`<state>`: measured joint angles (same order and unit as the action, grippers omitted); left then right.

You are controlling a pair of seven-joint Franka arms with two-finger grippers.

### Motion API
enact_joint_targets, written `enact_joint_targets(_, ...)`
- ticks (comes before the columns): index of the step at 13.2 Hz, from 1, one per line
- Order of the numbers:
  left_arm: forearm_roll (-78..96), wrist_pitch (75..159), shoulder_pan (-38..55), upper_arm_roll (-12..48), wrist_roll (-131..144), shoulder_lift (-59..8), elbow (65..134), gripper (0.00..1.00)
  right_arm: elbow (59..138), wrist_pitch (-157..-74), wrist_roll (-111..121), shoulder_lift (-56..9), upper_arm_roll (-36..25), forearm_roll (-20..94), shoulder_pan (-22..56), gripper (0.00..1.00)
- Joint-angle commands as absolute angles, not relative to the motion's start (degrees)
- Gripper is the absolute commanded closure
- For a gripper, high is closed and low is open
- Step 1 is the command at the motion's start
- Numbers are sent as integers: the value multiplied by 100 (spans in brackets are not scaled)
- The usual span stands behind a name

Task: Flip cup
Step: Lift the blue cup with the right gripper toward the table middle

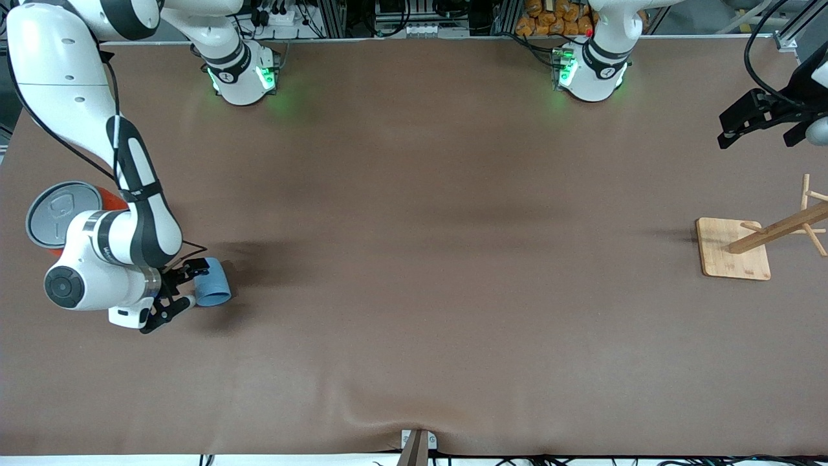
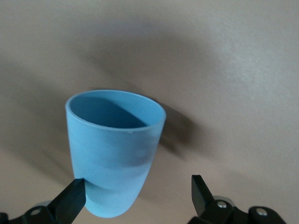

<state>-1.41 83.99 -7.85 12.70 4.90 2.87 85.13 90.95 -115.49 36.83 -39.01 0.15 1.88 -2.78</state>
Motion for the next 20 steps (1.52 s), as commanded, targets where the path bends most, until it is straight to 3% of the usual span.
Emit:
enact_joint_targets(1, -158, 8297, -800, 1318, 404, 334, 8473, 0, 9114, -11611, 3735, -3894, 26, 237, -45, 0)
enact_joint_targets(11, -132, 8306, -782, 1459, 492, 308, 8481, 0, 9352, -11566, 3735, -3946, 35, 677, 167, 0)
enact_joint_targets(13, -132, 8306, -791, 1529, 510, 299, 8473, 0, 9352, -11471, 4015, -3946, 44, 694, 220, 48)
enact_joint_targets(14, -132, 8306, -791, 1538, 518, 290, 8473, 0, 9334, -11348, 4147, -3946, 61, 764, 281, 57)
enact_joint_targets(20, -132, 8306, -782, 1538, 519, 272, 8464, 0, 8694, -11347, 4992, -3903, 1343, 1028, 728, 55)
